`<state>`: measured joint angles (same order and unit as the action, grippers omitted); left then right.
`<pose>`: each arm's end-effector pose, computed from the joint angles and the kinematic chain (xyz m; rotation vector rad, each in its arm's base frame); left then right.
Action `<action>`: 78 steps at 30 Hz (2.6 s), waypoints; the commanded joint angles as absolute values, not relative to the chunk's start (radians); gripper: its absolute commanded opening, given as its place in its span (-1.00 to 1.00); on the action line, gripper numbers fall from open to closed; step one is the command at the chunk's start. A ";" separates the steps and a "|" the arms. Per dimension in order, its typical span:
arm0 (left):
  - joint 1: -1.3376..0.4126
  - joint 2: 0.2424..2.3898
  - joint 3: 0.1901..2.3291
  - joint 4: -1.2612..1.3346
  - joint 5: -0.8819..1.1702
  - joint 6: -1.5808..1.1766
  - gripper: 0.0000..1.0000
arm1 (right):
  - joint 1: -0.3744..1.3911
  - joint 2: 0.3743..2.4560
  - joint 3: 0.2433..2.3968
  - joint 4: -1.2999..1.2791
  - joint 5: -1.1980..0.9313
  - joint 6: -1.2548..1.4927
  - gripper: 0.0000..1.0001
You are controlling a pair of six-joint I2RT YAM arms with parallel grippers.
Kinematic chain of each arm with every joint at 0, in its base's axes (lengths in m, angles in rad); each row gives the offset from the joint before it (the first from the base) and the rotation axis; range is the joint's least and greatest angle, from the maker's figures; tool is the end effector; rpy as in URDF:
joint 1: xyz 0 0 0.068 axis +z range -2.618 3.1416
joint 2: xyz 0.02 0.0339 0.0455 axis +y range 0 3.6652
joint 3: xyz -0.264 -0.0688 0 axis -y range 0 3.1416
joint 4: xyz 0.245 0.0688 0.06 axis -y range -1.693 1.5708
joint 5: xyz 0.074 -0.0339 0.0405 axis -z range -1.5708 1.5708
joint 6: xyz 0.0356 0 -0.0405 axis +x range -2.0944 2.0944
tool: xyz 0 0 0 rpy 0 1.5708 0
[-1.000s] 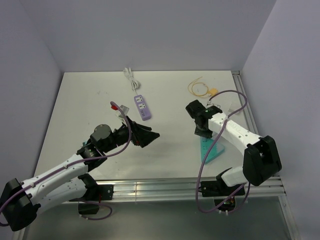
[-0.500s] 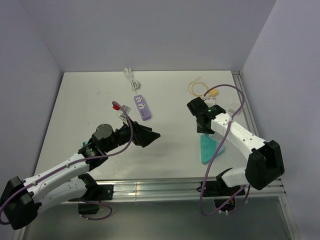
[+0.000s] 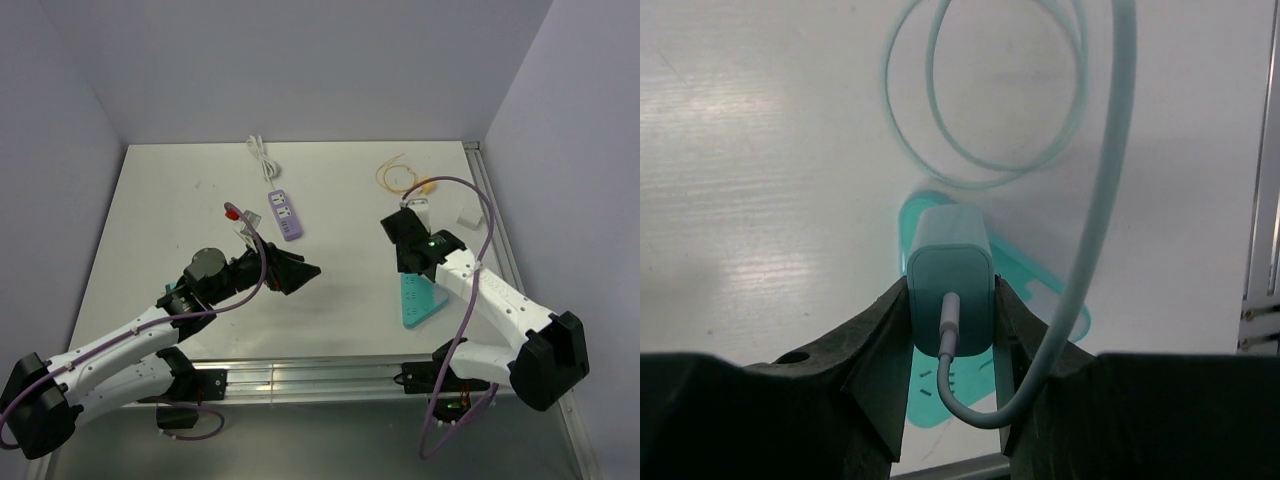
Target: Insert the plug
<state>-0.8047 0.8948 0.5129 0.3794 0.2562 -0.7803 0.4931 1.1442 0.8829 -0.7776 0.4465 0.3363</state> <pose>0.1412 -0.1597 0.2835 0.2468 1.7512 -1.4046 0.1982 0.0891 0.2571 -0.0412 2.4766 -0.2424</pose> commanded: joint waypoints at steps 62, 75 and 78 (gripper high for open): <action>-0.804 0.864 0.523 0.371 0.252 -0.773 0.96 | 0.380 1.563 1.180 -0.795 0.442 0.907 -1.00; -0.804 0.922 0.511 0.515 0.342 -0.787 0.99 | 0.379 1.275 1.040 -0.730 0.033 0.660 -1.00; -0.811 0.931 0.479 0.589 0.327 -0.753 0.99 | 0.380 1.178 1.025 -0.686 -0.236 0.666 -1.00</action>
